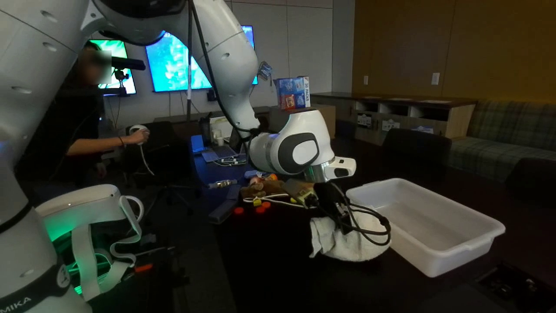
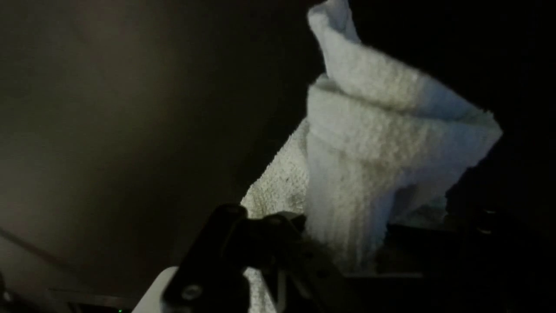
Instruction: Use the towel to push all the objects on the table to the left
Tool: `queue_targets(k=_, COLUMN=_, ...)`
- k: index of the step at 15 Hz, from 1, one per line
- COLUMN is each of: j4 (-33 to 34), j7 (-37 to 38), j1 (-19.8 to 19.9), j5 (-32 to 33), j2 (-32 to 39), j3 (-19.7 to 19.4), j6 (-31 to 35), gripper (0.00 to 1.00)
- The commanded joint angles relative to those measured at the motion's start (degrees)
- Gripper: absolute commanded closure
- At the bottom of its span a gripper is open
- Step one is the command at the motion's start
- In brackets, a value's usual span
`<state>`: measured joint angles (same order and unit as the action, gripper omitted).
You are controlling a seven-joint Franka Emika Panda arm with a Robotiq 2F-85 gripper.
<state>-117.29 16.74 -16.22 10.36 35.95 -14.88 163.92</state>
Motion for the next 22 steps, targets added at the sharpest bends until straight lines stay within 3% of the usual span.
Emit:
queue_targets(k=1, j4=9.4, j7=7.2, j1=-5.9, j5=3.2, j2=9.8, j3=-7.1, j6=2.5, gripper=0.98)
queue_targets(k=6, j4=18.9, j7=13.0, j1=-10.4, j5=1.1, j2=19.9, j3=-11.3, j6=2.4, gripper=0.97)
queue_targets(k=10, j4=23.7, j7=15.5, j1=-12.6, j5=0.1, j2=24.7, j3=-12.0, j6=2.3, gripper=0.98)
queue_targets(k=22, j4=23.4, j7=15.8, j1=-22.1, j5=-1.0, j2=24.2, j3=-10.7, j6=9.3, gripper=0.97)
